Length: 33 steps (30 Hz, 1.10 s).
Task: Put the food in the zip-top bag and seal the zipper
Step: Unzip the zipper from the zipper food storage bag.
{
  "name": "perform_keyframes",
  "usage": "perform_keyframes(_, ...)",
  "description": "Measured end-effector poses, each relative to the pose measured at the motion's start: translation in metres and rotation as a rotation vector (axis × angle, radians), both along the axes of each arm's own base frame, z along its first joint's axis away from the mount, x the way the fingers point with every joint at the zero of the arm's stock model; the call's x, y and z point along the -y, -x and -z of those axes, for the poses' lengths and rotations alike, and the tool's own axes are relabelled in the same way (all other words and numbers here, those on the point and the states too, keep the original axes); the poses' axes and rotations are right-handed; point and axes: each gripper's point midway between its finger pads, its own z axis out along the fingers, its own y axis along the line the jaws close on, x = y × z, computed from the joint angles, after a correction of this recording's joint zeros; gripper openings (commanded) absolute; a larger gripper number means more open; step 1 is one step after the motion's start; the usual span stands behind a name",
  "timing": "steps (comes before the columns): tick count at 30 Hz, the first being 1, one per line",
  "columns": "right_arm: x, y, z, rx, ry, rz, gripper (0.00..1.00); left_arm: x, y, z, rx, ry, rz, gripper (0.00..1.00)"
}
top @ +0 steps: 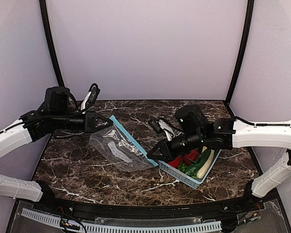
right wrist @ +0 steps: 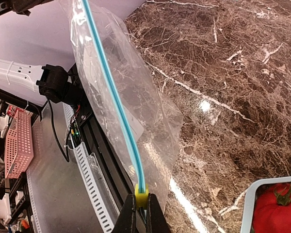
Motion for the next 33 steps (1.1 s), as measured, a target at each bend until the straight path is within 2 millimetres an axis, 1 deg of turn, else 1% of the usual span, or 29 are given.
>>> perform_keyframes(7,0.004,0.001,0.007,-0.010,0.013,0.009,0.00,-0.004,-0.002,-0.003,0.008,0.005,-0.013,0.01)
perform_keyframes(16,0.010,0.004,0.012,-0.025,0.022,0.019,0.00,-0.008,-0.005,-0.002,0.005,0.003,-0.029,0.01)
perform_keyframes(28,0.015,0.007,0.012,-0.033,0.018,0.020,0.00,-0.010,-0.007,-0.003,0.007,0.004,-0.026,0.01)
perform_keyframes(29,0.015,0.007,0.012,-0.033,0.017,0.020,0.03,-0.009,-0.005,-0.003,0.009,0.006,-0.010,0.01)
perform_keyframes(31,0.015,0.009,0.012,-0.036,0.019,0.017,0.14,-0.007,-0.001,-0.003,0.017,0.014,0.024,0.01)
perform_keyframes(33,0.016,0.009,0.013,-0.040,0.026,0.016,0.34,-0.003,0.007,-0.002,0.020,0.029,0.080,0.01)
